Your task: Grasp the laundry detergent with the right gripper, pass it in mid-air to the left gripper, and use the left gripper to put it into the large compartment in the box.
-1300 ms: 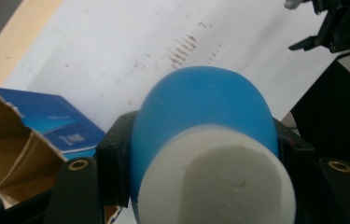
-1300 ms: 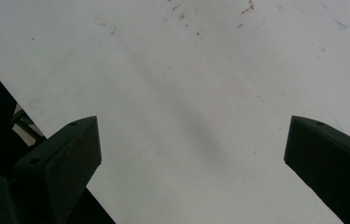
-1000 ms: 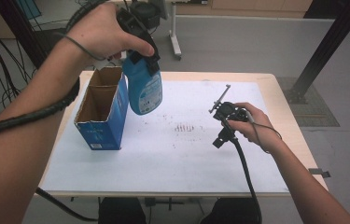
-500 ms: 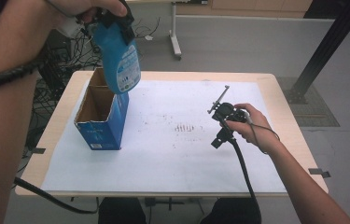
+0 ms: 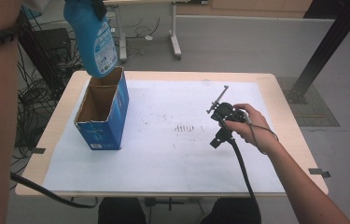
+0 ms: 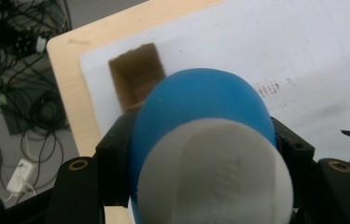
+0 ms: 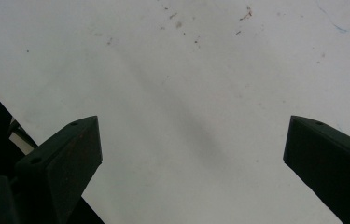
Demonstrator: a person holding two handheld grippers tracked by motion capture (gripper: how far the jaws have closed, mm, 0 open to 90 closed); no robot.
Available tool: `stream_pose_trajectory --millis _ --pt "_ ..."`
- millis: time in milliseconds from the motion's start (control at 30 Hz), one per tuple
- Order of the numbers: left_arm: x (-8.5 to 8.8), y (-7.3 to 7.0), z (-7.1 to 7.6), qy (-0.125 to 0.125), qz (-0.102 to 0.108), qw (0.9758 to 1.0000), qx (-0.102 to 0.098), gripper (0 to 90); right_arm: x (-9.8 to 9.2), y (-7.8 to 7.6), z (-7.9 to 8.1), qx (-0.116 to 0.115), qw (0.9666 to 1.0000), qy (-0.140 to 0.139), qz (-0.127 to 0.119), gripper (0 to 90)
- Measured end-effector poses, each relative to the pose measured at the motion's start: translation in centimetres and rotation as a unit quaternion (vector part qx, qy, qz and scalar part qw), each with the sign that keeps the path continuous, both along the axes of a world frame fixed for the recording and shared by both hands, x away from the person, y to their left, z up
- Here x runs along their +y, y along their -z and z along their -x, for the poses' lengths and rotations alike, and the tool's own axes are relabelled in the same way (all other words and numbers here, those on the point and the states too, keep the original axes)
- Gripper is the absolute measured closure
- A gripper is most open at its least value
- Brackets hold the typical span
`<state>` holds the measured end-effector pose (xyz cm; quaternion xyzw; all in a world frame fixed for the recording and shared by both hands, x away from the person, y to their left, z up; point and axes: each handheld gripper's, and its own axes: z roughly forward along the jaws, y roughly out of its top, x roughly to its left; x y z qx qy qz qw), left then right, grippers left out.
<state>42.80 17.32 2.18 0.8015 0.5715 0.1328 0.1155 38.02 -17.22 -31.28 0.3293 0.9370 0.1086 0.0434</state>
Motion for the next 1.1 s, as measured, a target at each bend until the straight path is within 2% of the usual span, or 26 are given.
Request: stream_pose_trajectory --millis 100,200,433,900,1100 --pt "0.5 0.6 -0.5 -0.02 -0.005 0.9998 0.002 37.6 0.0 0.0 0.0 -0.001 1.0 -0.001 0.001 4.5" --pt "1.0 1.3 -0.8 -0.031 0.001 0.9995 0.004 37.7 -0.1 -0.1 0.0 -0.003 1.0 0.0 -0.001 4.5" --pt "1.7 3.1 -1.2 -0.044 0.01 0.9989 0.011 37.7 0.0 0.0 0.1 -0.002 1.0 -0.002 -0.007 4.5" --pt "2.4 7.6 -2.0 -0.064 0.008 0.9972 0.038 37.7 0.2 -0.2 0.4 -0.004 0.9999 -0.004 -0.01 4.9" --pt "3.0 9.5 -2.3 -0.075 0.006 0.9962 0.044 37.7 0.1 -0.3 0.5 -0.005 0.9999 -0.003 -0.011 5.0"
